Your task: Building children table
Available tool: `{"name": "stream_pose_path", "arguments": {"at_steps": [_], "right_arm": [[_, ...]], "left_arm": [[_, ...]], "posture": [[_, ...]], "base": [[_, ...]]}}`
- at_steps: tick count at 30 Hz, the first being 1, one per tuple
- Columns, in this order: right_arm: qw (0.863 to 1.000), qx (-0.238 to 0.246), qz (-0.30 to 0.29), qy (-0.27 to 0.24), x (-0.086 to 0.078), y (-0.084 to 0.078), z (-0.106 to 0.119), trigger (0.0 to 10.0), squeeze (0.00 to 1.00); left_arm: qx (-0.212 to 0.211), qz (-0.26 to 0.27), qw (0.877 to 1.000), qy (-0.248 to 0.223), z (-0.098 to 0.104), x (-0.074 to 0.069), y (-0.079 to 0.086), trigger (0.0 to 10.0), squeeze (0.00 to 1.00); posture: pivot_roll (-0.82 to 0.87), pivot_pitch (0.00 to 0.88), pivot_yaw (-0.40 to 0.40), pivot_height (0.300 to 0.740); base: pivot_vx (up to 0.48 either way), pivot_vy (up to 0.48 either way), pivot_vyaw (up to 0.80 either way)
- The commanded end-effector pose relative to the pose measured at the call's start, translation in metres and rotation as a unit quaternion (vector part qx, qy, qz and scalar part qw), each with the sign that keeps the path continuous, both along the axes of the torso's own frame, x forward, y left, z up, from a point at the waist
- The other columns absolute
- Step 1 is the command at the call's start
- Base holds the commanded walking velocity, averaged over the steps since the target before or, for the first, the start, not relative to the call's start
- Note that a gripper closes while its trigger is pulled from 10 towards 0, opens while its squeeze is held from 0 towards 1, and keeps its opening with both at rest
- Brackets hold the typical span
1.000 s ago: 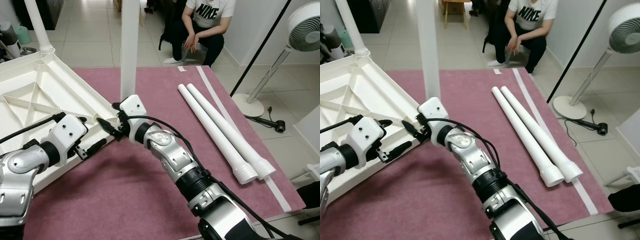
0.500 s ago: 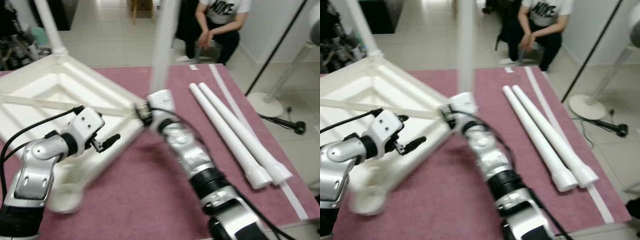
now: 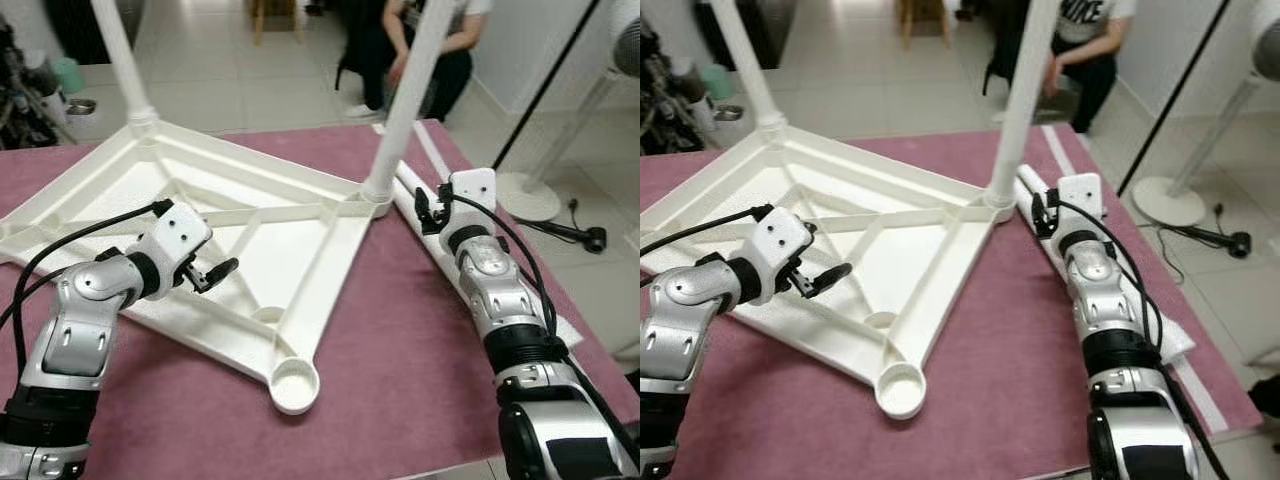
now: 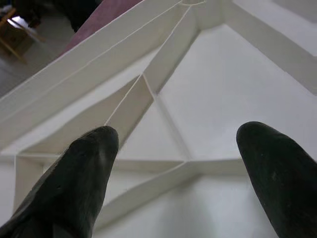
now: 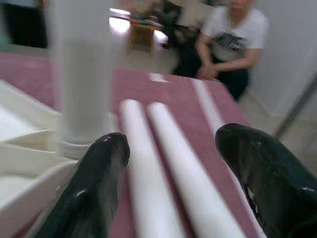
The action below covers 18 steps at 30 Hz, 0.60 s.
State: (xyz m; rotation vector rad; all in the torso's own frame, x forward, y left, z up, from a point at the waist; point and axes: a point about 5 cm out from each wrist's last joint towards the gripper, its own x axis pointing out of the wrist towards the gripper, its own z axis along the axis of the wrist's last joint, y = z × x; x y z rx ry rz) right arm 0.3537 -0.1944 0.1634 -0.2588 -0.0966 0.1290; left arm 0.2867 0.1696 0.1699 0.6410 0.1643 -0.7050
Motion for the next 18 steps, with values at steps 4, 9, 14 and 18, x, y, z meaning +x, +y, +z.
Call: {"name": "stream_pose_path", "arguments": {"at_steps": [4, 9, 14, 18], "right_arm": [[0.99, 0.0, 0.142, 0.009, -0.014, 0.063, 0.001, 10.0, 0.0], [0.984, -0.01, 0.175, 0.018, -0.016, 0.093, -0.004, 10.0, 0.0], [0.979, -0.019, 0.201, 0.03, -0.021, 0.104, -0.011, 10.0, 0.0], [0.981, -0.046, 0.175, 0.064, -0.028, 0.097, -0.027, 10.0, 0.0]], "left_arm": [[0.011, -0.003, 0.999, -0.032, 0.004, 0.011, -0.008, 10.0, 0.0], [0.049, -0.084, 0.995, -0.005, 0.018, 0.015, 0.01, 10.0, 0.0], [0.078, -0.134, 0.988, 0.027, 0.02, 0.013, 0.022, 10.0, 0.0], [0.11, -0.234, 0.96, 0.109, 0.016, -0.004, 0.032, 10.0, 0.0]], "posture": [[0.05, 0.0, 0.04, 0.74], [0.06, 0.0, 0.027, 0.74], [0.08, 0.0, 0.022, 0.74], [0.09, 0.0, 0.01, 0.74]], "base": [[0.0, 0.0, 0.0], [0.0, 0.0, 0.0], [0.0, 0.0, 0.0], [0.0, 0.0, 0.0]]}}
